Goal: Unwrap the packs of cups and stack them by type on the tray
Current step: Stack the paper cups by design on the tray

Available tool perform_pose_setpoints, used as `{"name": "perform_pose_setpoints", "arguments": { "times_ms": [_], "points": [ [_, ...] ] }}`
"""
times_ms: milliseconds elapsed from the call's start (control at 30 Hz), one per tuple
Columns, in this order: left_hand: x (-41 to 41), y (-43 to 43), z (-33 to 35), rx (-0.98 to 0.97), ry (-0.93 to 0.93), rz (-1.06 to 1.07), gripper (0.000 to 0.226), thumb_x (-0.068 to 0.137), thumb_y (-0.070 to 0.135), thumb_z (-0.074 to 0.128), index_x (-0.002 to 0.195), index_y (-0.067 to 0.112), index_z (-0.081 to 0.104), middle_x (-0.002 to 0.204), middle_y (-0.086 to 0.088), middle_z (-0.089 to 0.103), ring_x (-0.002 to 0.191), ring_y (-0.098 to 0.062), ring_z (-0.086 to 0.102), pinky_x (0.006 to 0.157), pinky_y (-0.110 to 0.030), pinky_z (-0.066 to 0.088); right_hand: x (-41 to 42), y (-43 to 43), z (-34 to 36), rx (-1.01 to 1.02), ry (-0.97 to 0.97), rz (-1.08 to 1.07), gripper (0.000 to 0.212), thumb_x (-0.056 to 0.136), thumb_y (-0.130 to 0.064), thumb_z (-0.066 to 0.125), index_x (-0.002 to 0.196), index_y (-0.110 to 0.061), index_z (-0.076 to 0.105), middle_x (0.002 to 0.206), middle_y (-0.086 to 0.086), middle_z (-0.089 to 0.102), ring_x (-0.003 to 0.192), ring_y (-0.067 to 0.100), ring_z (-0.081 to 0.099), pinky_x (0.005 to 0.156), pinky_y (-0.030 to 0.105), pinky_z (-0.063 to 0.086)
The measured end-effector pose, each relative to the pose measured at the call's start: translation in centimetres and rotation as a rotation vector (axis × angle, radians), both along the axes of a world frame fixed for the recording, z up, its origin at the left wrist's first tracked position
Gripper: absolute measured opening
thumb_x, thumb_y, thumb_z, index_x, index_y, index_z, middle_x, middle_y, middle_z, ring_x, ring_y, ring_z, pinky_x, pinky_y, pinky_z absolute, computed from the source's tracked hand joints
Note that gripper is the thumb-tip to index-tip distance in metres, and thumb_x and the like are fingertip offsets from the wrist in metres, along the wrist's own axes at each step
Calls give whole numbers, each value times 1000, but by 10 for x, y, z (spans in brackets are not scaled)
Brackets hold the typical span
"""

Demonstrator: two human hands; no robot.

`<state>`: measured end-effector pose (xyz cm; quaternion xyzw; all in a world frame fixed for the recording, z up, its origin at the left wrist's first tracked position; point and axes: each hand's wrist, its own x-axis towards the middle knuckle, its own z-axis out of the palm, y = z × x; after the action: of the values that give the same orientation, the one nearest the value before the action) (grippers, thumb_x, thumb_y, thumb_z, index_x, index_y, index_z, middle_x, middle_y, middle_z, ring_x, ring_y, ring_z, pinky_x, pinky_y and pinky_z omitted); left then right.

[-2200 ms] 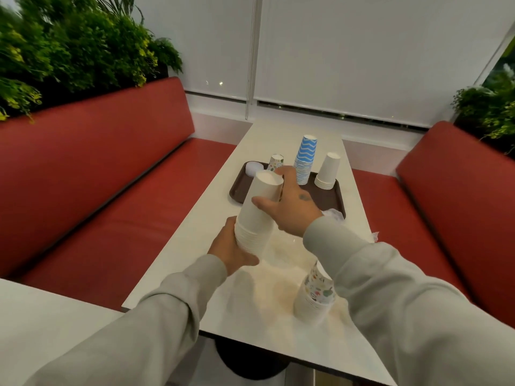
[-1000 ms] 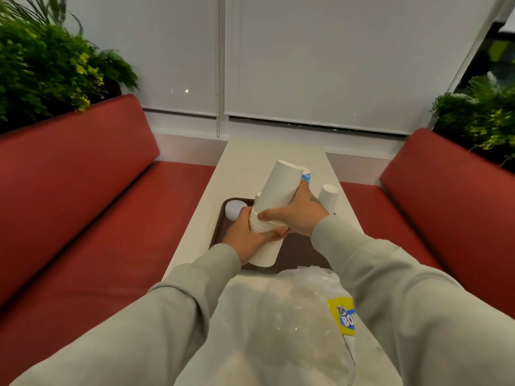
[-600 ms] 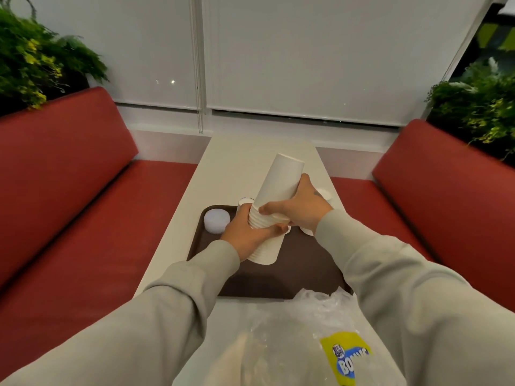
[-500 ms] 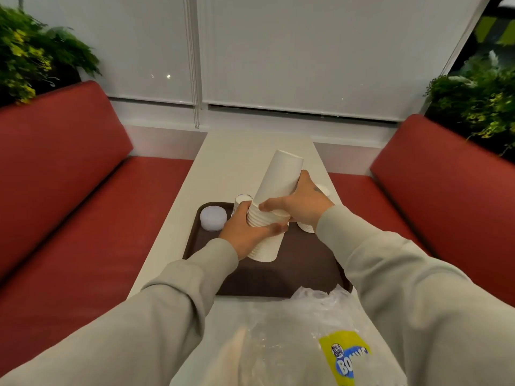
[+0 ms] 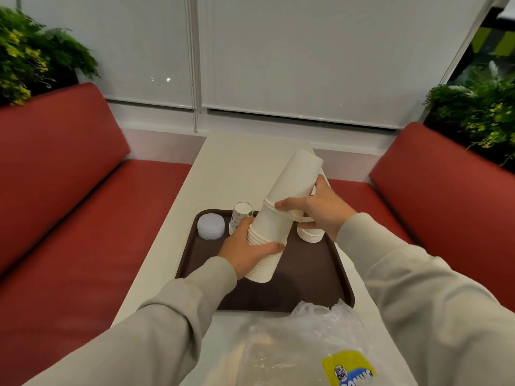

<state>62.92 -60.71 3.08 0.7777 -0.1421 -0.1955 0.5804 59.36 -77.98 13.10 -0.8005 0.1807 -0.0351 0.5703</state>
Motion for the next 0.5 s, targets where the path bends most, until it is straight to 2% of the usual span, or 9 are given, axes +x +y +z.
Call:
{"name": "perform_pose_setpoints", "arguments": {
  "times_ms": [233,333,500],
  "points": [
    [6,-1,-2,4,-15,-6,87,50,61,81,128,42,46,117,14,62,108,-13,61,97,-44,51,17,-40,29,6,-109,-85,86,63,-29,92,128,-30,36,120,-5,61,106,21,66,89,47,57],
    [12,0,-1,-28,-20,17,86,49,62,79,125,42,46,116,14,63,107,-12,61,97,-42,50,26,-57,33,-67,-145,-171,85,64,-31,92,127,-28,35,122,-3,58,108,23,63,88,46,58],
    [22,1,2,-82,-41,70,85,46,63,79,121,45,45,112,18,62,104,-9,61,91,-37,50,33,-76,20,-242,-149,-277,91,65,-29,92,134,-22,33,123,-2,54,114,23,56,102,45,50]
  ]
}}
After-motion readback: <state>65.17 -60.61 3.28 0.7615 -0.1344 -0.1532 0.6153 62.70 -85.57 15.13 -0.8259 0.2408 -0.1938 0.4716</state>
